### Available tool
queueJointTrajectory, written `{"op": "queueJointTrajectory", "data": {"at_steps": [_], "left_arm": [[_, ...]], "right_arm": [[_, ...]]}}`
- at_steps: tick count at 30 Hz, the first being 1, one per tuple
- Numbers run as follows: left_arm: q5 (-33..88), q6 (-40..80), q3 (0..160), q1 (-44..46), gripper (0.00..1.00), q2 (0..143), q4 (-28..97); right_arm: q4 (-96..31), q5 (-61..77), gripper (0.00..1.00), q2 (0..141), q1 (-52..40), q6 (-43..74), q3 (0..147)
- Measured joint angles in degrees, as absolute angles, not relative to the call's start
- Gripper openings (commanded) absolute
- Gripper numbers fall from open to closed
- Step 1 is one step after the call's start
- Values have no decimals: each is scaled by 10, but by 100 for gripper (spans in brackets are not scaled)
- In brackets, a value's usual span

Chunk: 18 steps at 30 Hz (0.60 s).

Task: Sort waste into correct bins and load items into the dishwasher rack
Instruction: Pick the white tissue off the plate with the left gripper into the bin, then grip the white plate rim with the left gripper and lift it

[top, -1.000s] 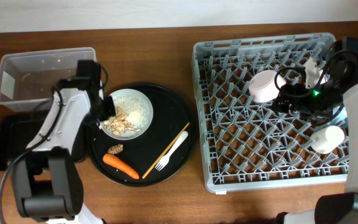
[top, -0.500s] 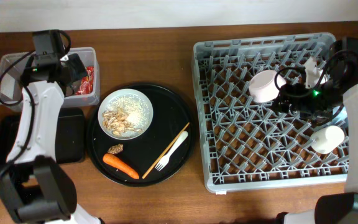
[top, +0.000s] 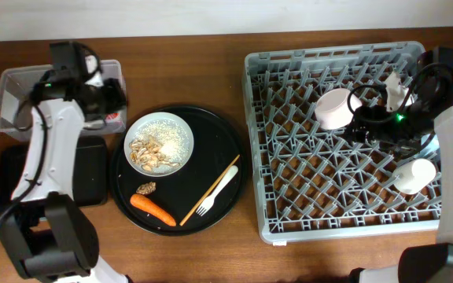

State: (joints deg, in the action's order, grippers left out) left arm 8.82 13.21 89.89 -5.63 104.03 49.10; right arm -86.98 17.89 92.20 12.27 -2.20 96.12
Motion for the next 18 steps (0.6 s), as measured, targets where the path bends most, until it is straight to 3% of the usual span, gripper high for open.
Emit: {"op": "queueJointTrajectory", "data": {"at_steps": [4,9,18], "left_arm": [[100,132,898,39,60,1039,556],[79,132,840,134,58,1038,545],[66,132,813,177,57,1114,465]], "right_arm": [[-870,179,89,922,123,-22,961],[-870,179,89,922,123,-22,961],[-871,179,89,922,123,-22,961]]}}
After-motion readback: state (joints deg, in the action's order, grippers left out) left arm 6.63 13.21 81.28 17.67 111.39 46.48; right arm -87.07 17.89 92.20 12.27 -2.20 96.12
